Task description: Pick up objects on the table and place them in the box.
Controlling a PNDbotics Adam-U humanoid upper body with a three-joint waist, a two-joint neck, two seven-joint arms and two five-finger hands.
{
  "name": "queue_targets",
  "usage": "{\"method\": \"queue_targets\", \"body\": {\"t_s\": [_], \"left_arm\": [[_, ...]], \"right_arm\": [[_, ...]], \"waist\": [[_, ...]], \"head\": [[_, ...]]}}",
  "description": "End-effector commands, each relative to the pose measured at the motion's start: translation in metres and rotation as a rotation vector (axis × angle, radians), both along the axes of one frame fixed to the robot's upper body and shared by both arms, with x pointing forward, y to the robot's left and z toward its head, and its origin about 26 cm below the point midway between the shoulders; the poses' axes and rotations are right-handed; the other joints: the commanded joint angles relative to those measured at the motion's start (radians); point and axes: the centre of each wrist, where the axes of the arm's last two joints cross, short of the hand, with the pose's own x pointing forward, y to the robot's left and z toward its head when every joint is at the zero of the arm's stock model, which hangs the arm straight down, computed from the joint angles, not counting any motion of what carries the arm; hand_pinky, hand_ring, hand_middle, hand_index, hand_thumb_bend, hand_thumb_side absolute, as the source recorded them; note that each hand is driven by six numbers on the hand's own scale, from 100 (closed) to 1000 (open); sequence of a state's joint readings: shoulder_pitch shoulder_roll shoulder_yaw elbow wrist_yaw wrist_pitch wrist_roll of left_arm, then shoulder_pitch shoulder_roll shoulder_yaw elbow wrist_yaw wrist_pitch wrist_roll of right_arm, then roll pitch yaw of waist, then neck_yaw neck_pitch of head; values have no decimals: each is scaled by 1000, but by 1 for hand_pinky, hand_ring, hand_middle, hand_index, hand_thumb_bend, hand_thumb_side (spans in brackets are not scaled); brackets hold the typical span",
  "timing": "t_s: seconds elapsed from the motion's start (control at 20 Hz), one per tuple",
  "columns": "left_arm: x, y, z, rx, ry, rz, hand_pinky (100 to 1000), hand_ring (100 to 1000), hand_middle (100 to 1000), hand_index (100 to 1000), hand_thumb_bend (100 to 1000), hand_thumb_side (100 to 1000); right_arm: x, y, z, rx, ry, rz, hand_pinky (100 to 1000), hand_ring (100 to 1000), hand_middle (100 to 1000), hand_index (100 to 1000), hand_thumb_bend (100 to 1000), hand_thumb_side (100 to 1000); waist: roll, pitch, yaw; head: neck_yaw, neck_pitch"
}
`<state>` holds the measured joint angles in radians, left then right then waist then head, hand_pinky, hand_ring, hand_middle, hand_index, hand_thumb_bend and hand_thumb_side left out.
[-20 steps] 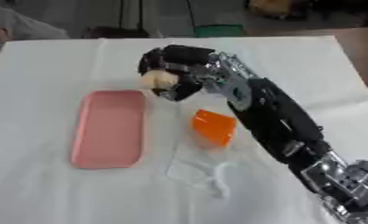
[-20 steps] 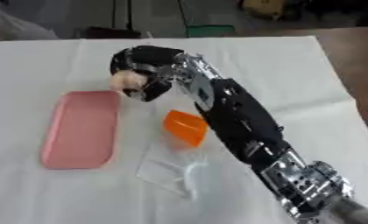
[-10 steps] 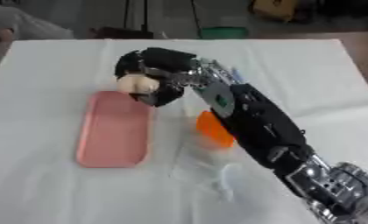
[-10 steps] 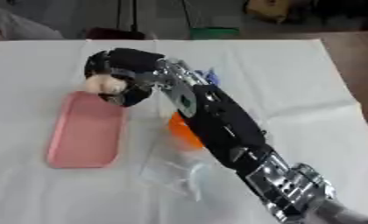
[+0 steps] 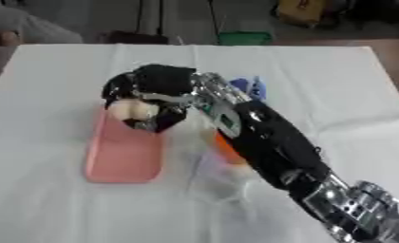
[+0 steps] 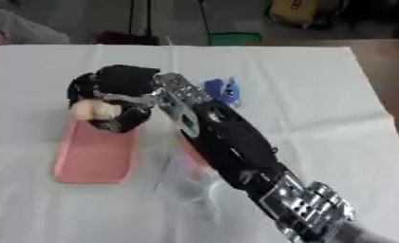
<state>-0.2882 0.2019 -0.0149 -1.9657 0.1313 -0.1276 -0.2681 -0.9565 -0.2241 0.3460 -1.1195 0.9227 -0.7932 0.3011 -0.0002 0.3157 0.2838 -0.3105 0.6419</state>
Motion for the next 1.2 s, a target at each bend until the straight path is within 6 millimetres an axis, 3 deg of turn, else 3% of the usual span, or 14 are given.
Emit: {"method": "queue_targets", "body": {"t_s": [0.05,0.35,0.7,0.75,1.2], "left_arm": [[-2,0,8,6,-29,-11,571,674,797,743,146,867],[-1,-1,7,6,-26,-12,571,675,798,743,147,867],[-1,-1,7,7,-23,-13,570,675,799,742,149,869],[-1,-1,7,7,-23,-14,570,675,799,742,149,868],[-1,-2,7,6,-23,-19,570,675,800,741,150,868]], "right_arm": [[0,2,7,-72,-19,29,876,860,984,999,324,829],[-1,-2,14,-67,-49,-8,857,850,965,994,399,800],[0,-3,13,-19,-95,-71,838,840,954,993,327,748],[0,-4,13,-13,-100,-83,829,831,942,995,284,719],[0,-1,10,25,-167,-117,798,807,912,988,321,679]], "waist": [[3,-23,2],[1,-23,-2],[-1,-24,-5],[-1,-24,-5],[-2,-24,-2]], "head": [[0,-10],[5,-12],[6,-13],[6,-13],[7,-12]]}}
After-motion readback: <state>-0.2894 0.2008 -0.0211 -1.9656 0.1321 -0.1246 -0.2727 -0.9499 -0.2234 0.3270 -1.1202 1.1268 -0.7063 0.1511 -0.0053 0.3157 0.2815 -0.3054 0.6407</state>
